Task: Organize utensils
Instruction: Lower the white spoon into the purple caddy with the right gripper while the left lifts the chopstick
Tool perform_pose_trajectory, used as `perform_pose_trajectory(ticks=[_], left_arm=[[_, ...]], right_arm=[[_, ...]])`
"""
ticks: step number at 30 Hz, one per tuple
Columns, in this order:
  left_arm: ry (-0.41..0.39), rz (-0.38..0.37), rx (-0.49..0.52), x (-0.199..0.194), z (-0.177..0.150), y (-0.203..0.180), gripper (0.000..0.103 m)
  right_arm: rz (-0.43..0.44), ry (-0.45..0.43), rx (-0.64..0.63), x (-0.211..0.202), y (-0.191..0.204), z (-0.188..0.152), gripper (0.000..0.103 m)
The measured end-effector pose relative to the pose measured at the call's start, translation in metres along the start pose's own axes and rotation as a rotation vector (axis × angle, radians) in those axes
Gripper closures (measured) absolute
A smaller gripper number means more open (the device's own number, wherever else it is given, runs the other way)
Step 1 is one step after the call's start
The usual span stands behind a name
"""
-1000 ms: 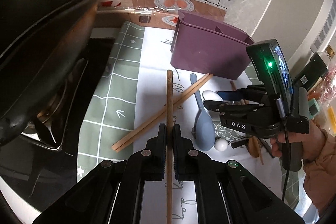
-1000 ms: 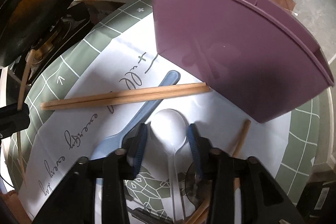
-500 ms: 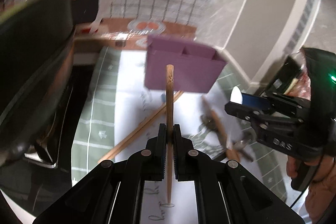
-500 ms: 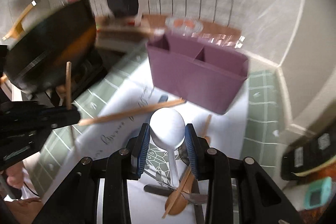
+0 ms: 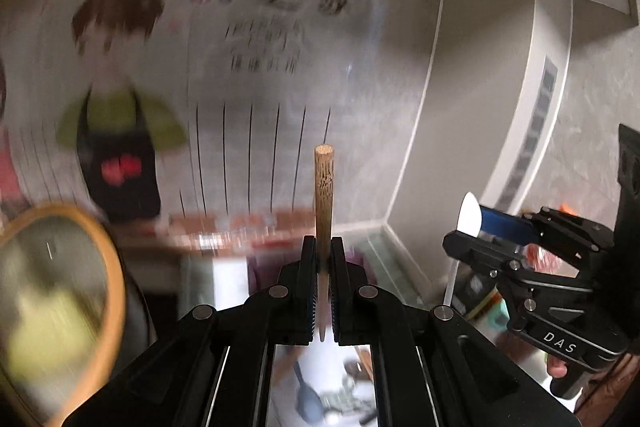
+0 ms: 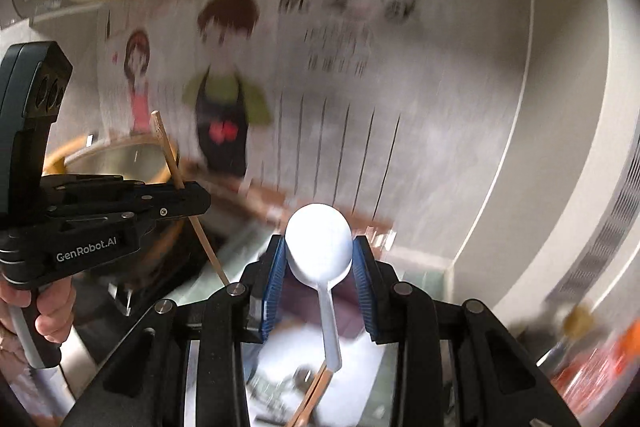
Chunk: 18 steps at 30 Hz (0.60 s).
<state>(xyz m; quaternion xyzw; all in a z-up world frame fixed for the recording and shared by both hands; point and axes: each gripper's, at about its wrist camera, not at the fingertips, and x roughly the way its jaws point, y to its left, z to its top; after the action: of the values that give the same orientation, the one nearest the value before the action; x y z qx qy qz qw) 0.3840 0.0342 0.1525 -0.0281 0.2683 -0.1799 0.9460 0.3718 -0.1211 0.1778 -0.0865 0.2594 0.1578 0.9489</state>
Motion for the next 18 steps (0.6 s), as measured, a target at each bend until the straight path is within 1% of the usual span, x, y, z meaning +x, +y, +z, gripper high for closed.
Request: perform_pose_trajectory(ticks=[3, 4, 8, 12, 14, 15, 18], left_arm=[[0.012, 0.004, 0.008, 0.011, 0.03, -0.001, 0.097], [0.013, 0.015, 0.003, 0.017, 0.037, -0.001, 0.097], [0.012, 0.036, -0.003, 0.04, 0.046, 0.001, 0.097], [0.047, 0.051, -0.015, 0.073, 0.041, 0.005, 0.097], [0.065, 0.064, -0.028, 0.089, 0.033, 0.012, 0.097], [0.075, 0.073, -0.032, 0.1, 0.029, 0.017, 0.097], [0.107, 0.096, -0.049, 0.129, 0.013, 0.029, 0.097]], right_arm=[[-0.001, -0.051, 0.021, 0.006, -0.015, 0.019, 0.072], [0.003, -0.055, 0.027, 0.008, -0.019, 0.022, 0.072], [0.06, -0.047, 0.077, 0.038, -0.035, 0.02, 0.072], [0.102, -0.02, 0.119, 0.085, -0.043, 0.001, 0.072], [0.096, -0.015, 0.117, 0.103, -0.047, -0.008, 0.072], [0.09, -0.009, 0.122, 0.119, -0.049, -0.015, 0.072], [0.105, 0.017, 0.157, 0.148, -0.057, -0.033, 0.072]])
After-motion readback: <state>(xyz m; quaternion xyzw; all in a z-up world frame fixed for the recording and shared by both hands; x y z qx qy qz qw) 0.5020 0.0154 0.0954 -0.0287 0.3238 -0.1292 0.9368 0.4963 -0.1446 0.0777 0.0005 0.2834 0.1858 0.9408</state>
